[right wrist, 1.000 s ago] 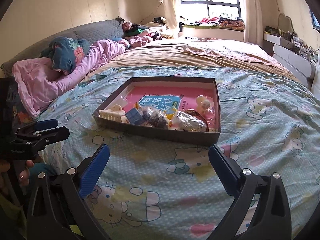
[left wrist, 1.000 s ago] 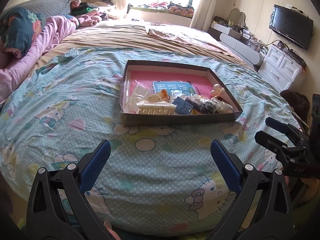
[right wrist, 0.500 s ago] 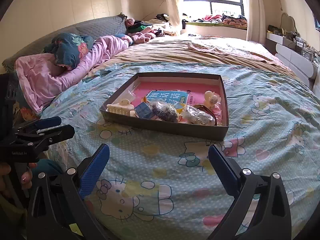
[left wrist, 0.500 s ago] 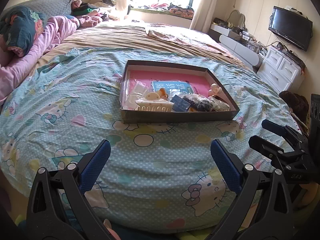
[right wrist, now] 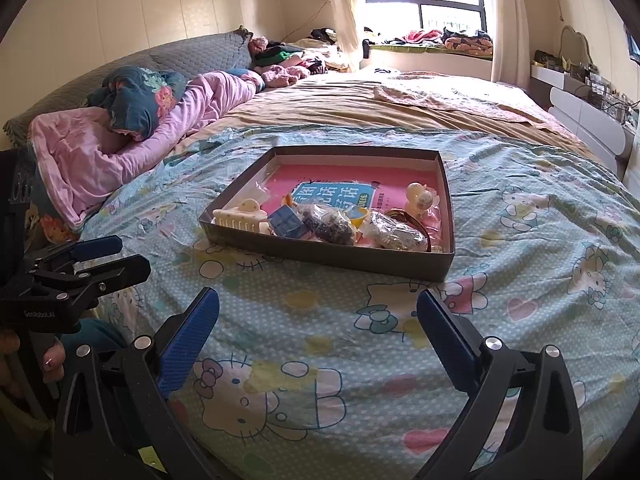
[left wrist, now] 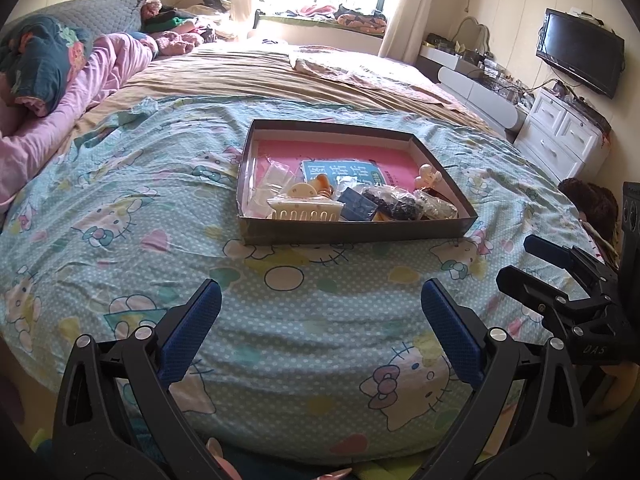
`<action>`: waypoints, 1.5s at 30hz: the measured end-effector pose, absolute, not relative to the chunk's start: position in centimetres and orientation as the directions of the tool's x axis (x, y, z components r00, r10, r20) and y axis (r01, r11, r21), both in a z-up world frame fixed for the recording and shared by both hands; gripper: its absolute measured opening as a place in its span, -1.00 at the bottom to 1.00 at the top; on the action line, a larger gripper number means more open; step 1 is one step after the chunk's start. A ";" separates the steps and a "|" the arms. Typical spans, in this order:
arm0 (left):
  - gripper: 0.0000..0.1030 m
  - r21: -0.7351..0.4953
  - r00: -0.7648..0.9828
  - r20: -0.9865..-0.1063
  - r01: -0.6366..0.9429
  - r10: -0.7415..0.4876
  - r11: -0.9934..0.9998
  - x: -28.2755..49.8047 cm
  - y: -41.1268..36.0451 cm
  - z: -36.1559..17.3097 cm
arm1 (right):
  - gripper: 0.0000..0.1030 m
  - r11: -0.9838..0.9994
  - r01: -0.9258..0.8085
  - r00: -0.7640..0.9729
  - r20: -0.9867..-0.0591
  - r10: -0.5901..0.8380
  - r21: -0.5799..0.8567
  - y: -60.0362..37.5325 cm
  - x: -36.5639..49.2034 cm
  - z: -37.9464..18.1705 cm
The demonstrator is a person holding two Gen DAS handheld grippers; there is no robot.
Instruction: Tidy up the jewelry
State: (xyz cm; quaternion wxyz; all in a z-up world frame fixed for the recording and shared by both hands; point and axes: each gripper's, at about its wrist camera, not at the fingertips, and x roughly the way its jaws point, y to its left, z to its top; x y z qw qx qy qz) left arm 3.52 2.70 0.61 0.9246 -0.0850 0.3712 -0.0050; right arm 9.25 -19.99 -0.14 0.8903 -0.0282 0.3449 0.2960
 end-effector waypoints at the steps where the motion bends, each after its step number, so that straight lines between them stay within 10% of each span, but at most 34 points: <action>1: 0.82 -0.160 0.724 -0.686 -0.053 -0.073 0.986 3.6 2.7 0.6 | 0.91 0.824 -0.546 0.587 -0.631 0.507 0.153 -20.0 9.3 -0.1; 45: 0.82 -0.150 0.717 -0.695 -0.077 -0.050 0.986 3.6 3.0 0.7 | 0.91 0.825 -0.544 0.588 -0.633 0.503 0.151 -20.5 9.5 -0.3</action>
